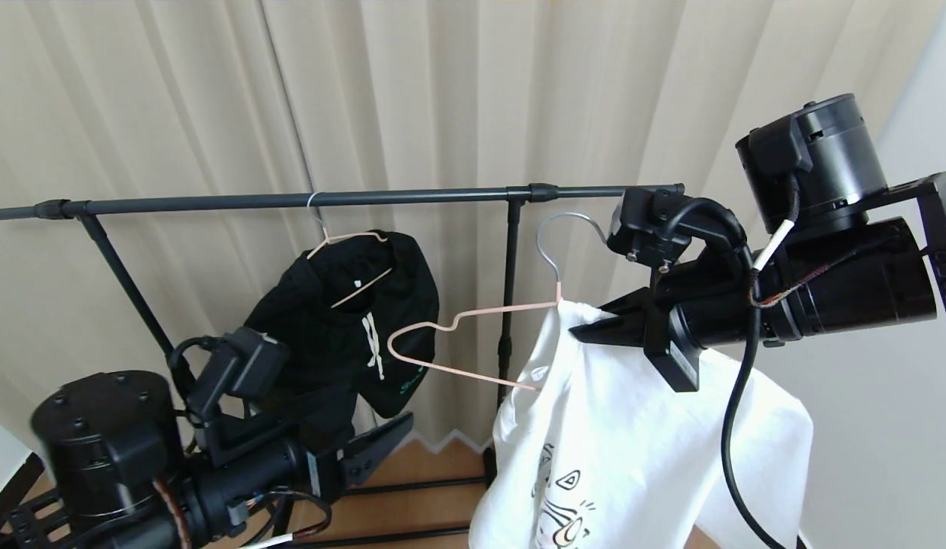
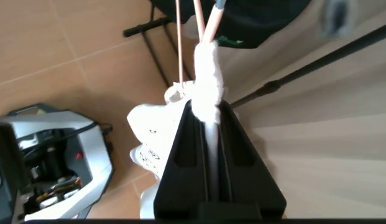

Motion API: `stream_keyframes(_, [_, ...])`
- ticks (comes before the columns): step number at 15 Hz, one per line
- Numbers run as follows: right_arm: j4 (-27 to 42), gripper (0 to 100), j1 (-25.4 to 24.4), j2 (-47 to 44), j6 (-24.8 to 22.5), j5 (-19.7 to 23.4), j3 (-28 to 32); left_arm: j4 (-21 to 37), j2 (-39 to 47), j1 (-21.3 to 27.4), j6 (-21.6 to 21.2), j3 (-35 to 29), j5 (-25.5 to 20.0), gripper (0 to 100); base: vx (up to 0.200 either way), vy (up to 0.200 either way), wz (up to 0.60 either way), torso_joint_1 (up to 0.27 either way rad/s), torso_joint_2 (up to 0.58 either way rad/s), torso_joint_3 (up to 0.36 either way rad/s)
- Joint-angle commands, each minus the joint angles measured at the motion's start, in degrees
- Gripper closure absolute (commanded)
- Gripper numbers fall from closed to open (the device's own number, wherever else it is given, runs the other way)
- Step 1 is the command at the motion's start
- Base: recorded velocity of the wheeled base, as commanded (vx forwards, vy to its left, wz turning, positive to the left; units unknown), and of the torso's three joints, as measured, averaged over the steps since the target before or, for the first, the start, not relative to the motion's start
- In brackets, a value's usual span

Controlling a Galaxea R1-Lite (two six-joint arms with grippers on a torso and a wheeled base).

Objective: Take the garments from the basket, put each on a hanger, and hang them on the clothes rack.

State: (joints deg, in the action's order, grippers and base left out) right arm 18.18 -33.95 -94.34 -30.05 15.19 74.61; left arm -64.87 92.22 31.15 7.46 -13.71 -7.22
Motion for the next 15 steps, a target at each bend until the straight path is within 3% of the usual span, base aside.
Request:
stream_keyframes(1, [-3.15,100,-1.47,1.0,1.66,-2.27,-2.89,8.0,3.75,7.09,1.86,-8.43,6.87,0,0.0,0.0,0.0,0.0,0.0,0.0])
stream_keyframes(6, [-10.88,100,-2.26,2.94,6.67,-4.29,-7.28,10.02,17.91,15.08,7.57,-18.54,20.31,0,0.0,0.0,0.0,0.0,0.0,0.0])
stream_keyframes(12, [-10.88,100,-4.11,4.78,9.4,-4.29,-7.81,9.85,21.68,16.75,10.29,-21.97,22.69,0,0.0,0.0,0.0,0.0,0.0,0.0])
stream_keyframes(15, [-10.88,100,-4.37,6.28,9.4,-4.29,-8.78,9.85,22.91,16.58,10.56,-23.99,26.64,0,0.0,0.0,0.0,0.0,0.0,0.0])
